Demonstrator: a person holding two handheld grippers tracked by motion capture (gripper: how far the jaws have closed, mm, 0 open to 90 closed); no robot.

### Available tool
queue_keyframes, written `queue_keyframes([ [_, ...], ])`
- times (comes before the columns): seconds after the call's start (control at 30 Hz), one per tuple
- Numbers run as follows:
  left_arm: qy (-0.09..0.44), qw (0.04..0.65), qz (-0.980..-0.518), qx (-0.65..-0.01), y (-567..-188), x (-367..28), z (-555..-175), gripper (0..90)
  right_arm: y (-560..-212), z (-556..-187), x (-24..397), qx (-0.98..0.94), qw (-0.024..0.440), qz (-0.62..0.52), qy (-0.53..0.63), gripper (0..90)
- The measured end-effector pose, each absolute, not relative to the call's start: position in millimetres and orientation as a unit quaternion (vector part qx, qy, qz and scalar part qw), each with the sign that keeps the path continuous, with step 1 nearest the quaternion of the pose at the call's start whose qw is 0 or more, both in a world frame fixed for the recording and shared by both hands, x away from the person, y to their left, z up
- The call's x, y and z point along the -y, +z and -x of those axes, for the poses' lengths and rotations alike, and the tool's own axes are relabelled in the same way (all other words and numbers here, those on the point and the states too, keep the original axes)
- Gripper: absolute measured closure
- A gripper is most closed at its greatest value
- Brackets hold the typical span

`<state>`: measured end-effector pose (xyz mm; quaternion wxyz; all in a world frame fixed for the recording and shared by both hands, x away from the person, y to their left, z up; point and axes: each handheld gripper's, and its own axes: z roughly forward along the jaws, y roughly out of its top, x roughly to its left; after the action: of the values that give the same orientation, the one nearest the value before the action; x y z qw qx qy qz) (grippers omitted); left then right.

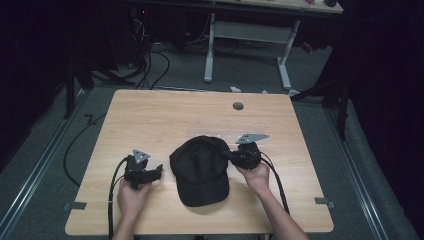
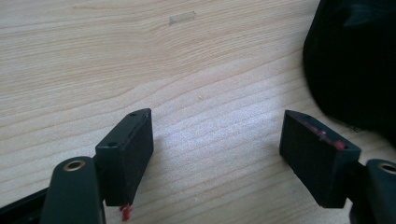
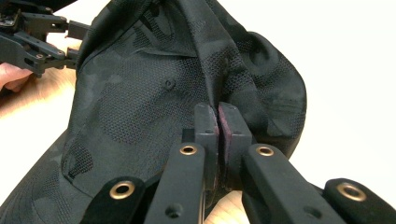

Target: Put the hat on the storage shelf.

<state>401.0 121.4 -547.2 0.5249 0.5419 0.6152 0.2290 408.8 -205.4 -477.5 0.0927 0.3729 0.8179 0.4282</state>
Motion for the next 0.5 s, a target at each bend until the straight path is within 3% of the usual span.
queue_keyframes([
  [0.5, 0.216, 0.524, -0.559, -0.606, -548, -119, -401, 18.5, -454, -392, 217, -0.813, 0.099, -0.347, 0.457, 88.3],
])
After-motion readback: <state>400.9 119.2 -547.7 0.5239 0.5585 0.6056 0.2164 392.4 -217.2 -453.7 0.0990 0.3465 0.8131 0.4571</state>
